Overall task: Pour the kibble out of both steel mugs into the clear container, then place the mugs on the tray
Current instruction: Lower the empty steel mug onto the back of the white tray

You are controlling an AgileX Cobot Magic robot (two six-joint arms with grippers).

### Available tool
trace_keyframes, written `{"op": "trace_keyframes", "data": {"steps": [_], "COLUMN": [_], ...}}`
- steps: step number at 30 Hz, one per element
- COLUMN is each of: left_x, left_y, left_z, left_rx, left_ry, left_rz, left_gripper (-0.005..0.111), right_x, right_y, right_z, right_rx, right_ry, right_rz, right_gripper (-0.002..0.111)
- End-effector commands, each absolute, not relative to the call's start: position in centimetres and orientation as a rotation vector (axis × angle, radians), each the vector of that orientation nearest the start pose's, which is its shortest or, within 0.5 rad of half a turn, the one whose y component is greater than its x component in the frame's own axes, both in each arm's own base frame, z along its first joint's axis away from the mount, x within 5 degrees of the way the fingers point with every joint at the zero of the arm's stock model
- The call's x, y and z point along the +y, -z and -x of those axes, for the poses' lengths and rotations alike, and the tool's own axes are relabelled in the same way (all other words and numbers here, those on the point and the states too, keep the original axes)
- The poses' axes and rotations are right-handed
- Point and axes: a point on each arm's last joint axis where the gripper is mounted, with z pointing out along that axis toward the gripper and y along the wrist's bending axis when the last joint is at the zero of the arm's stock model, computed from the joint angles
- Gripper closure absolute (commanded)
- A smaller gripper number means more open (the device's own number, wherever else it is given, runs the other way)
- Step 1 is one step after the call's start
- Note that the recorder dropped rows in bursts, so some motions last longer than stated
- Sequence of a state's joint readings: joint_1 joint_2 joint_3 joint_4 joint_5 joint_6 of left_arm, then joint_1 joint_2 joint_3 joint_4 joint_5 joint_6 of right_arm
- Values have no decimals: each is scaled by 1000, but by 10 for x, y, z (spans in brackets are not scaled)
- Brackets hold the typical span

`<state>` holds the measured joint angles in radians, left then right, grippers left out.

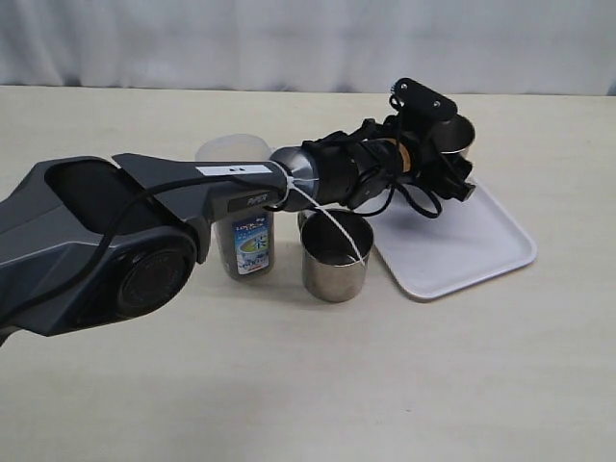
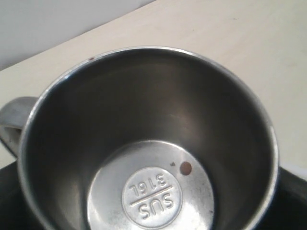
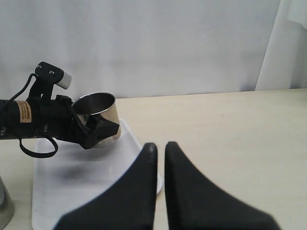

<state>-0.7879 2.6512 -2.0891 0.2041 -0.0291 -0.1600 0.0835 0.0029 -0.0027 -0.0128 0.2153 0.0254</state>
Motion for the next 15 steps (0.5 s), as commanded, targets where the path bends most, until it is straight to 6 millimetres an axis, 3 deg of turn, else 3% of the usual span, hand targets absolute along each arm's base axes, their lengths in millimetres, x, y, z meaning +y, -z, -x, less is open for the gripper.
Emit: {"op": "trace_keyframes", "data": {"steps": [1,4,6,10,12,15], "left_x": [-413,-412,-412,-411,-411,-411], "left_y": [-86,-79,-80,-79,-79,-79], "left_z": [-413,-414,-414,-414,-414,-414], "left_rx": [1859,1861,1853,1866,1866,1869], "left_ry": [477,477,481,482,482,478], "left_rz": [-828,-826,-824,-818,-818,-821], "left_gripper": [107,106,101,62,53,50], "right_x": [4,4,4,4,4,4], "right_y": [-194,-194,-194,-194,-194,-194], "right_z": [-56,-56,-56,-56,-56,-56], "right_rx": [1697,1697,1697,1697,1697,1697], "right_ry": [-64,-64,-64,-64,-64,-64], "right_rz": [64,64,64,64,64,64], "right_gripper": [104,104,104,104,104,104]}}
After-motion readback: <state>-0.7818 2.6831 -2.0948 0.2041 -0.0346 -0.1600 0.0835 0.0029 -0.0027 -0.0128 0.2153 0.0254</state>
